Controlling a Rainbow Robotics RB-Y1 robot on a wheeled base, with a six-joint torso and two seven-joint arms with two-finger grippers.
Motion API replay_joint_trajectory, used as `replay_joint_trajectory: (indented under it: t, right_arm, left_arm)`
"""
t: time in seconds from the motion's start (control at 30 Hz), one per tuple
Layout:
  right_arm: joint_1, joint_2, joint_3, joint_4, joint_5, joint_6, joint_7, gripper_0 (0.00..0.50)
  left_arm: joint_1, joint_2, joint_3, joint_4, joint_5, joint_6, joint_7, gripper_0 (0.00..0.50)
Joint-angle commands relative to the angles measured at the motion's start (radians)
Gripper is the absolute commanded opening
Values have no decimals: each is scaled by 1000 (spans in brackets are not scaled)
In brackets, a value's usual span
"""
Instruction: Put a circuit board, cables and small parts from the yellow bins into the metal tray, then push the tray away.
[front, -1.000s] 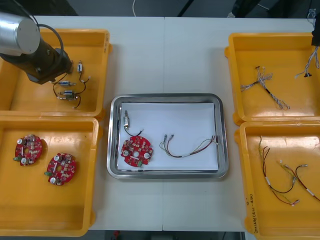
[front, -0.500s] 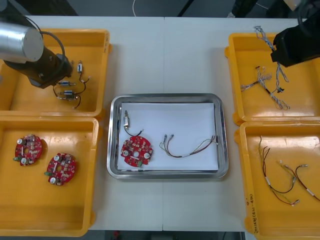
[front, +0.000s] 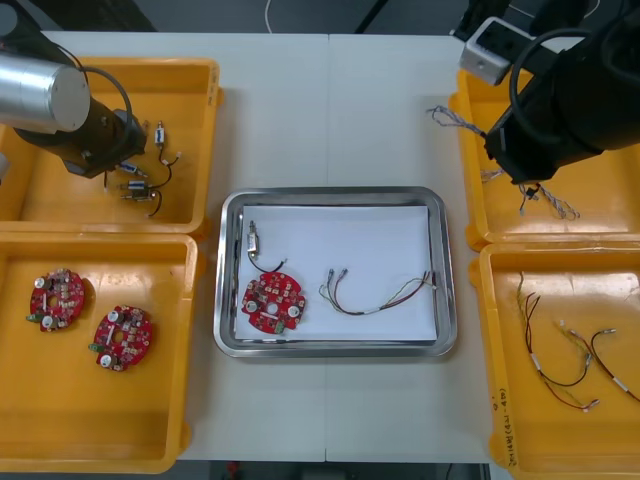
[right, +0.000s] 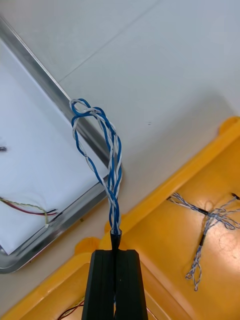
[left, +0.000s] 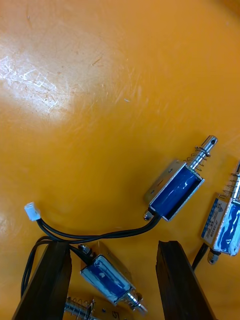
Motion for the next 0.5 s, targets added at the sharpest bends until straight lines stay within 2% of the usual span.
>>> replay_joint_trajectory:
  t: [0.03, 0.2, 0.5]
  right_arm:
    - [-8, -1, 75, -41, -20, 3, 41, 0]
    - [-27, 42, 136, -44, -10, 3, 56, 0]
    - [-29, 65, 214, -41, 7, 3, 73, 0]
  left_arm:
    - [8, 2, -15, -11, 6, -16, -72, 500]
    - [9, 2, -38, -11, -5, -19, -69, 500]
    - [11, 2, -50, -11, -11, -19, -74, 500]
